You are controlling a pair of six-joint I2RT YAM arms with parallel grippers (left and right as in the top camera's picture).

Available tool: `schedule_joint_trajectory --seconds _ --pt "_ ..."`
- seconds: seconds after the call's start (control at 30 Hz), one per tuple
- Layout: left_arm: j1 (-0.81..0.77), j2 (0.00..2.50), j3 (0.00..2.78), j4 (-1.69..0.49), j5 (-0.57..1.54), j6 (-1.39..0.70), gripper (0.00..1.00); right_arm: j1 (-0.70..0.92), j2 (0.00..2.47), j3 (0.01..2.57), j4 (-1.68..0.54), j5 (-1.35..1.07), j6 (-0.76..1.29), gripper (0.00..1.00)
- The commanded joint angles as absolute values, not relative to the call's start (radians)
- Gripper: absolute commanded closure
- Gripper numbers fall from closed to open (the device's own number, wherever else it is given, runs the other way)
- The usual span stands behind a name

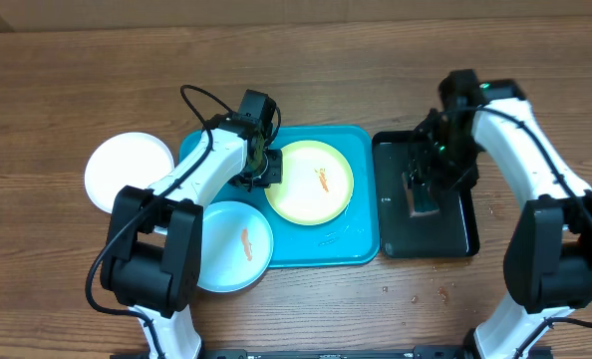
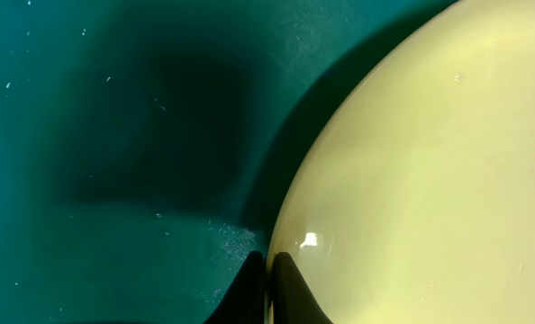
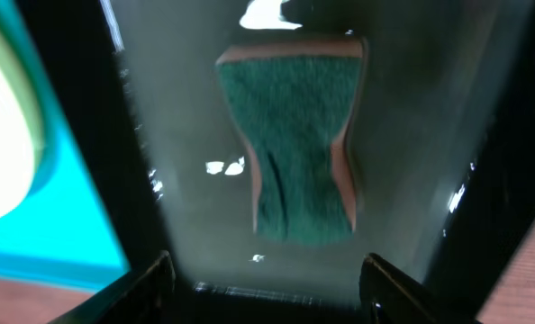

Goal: Clean dirty plates on tray and stack at the side
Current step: 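Lower right gripper into the basin and grasp the green sponge, then rub the sponge in the basin water with right gripper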

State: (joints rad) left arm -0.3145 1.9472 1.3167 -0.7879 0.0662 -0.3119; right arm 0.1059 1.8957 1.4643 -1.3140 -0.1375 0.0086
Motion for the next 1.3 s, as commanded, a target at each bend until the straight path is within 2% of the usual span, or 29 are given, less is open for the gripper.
schedule_joint_trajectory --seconds 0.0,0.07,0.17,0.4,0.47,0.5,0.57,0.6,0.7,0.8,0.87,0.9,0.93,0.97,1.07,1.13,1.17,1.27 --pt "-0.315 1.958 1.308 -0.785 0.045 -0.314 0.96 0.137 1.875 1.394 -1.229 -0.039 0.053 0.32" --pt "-0.315 1.958 1.308 -0.785 0.045 -0.314 0.96 0.151 1.875 1.359 -1.172 -0.038 0.053 0.35" --pt "-0.315 1.958 1.308 -0.785 0.045 -0.314 0.95 0.154 1.875 1.325 -1.115 -0.038 0.053 0.44" --pt "-0.315 1.958 1.308 -0.786 0.046 -0.314 0.96 0.153 1.875 1.262 -1.05 -0.038 0.053 0.46" --pt "-0.315 1.958 1.308 -0.785 0.045 -0.314 0.96 0.153 1.875 1.256 -1.049 -0.039 0.054 0.41" --pt "-0.315 1.958 1.308 -0.785 0.045 -0.315 0.96 0.153 1.875 1.256 -1.051 -0.038 0.054 0.27" --pt "-0.315 1.958 1.308 -0.785 0.045 -0.315 0.96 0.154 1.875 1.255 -1.052 -0.039 0.054 0.27" --pt "-0.315 1.958 1.308 -0.785 0.045 -0.314 0.96 0.153 1.875 1.255 -1.052 -0.038 0.054 0.29" --pt "-0.315 1.958 1.308 -0.786 0.045 -0.315 0.96 0.153 1.875 1.255 -1.052 -0.039 0.054 0.45" --pt "-0.315 1.958 1.308 -0.79 0.045 -0.314 0.96 0.153 1.875 1.255 -1.06 -0.039 0.057 0.53" --pt "-0.315 1.958 1.308 -0.789 0.045 -0.314 0.96 0.153 1.875 1.251 -1.06 -0.039 0.057 0.64" --pt "-0.315 1.958 1.308 -0.789 0.045 -0.314 0.96 0.154 1.875 1.249 -1.06 -0.039 0.057 0.74" --pt "-0.315 1.958 1.308 -0.788 0.045 -0.315 0.95 0.154 1.875 1.245 -1.06 -0.039 0.057 0.92" --pt "-0.315 1.958 1.308 -0.788 0.045 -0.315 0.96 0.154 1.875 1.241 -1.059 -0.039 0.057 0.96" --pt "-0.315 1.958 1.308 -0.789 0.045 -0.314 0.95 0.153 1.875 1.226 -1.058 -0.039 0.057 0.96" --pt "-0.315 1.958 1.308 -0.789 0.045 -0.314 0.95 0.153 1.875 1.219 -1.05 -0.043 0.057 0.56" --pt "-0.315 1.958 1.308 -0.789 0.045 -0.314 0.95 0.153 1.875 1.217 -1.043 -0.046 0.058 0.48" --pt "-0.315 1.958 1.308 -0.788 0.045 -0.314 0.95 0.153 1.875 1.217 -1.019 -0.046 0.065 0.44"
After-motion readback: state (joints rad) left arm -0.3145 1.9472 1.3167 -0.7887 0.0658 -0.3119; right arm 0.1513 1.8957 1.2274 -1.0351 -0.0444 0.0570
